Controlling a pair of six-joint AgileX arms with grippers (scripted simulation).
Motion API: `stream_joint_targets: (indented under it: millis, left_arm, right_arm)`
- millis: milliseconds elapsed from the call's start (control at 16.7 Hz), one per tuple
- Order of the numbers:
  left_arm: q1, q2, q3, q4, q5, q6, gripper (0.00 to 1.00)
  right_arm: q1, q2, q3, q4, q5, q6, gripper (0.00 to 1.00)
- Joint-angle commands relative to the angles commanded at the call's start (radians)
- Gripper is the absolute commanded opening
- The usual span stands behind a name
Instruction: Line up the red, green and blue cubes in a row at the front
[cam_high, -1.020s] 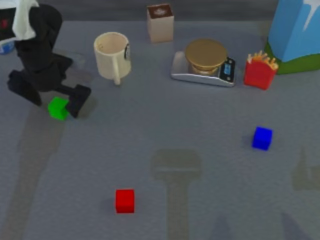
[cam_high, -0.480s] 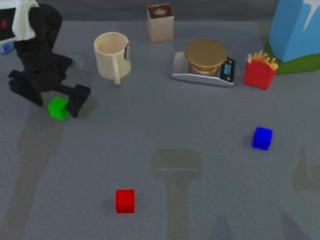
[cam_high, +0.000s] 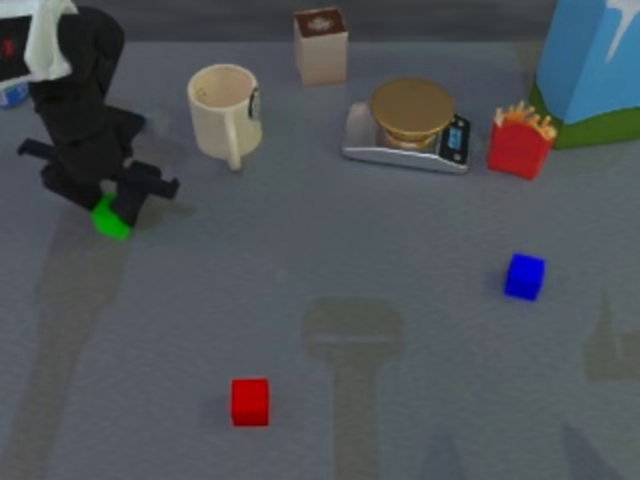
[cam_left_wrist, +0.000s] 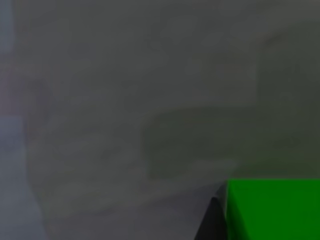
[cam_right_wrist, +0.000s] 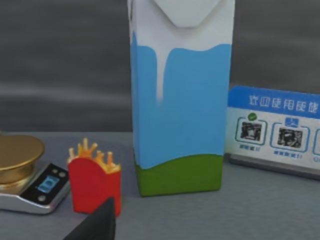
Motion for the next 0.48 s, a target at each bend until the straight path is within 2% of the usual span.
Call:
stream_joint_targets:
  millis: [480]
  left_arm:
    - [0.000,0.000,0.000,0.000,0.000,0.000,0.00]
  right_arm:
    - [0.000,0.000,0.000,0.000,0.000,0.000,1.00]
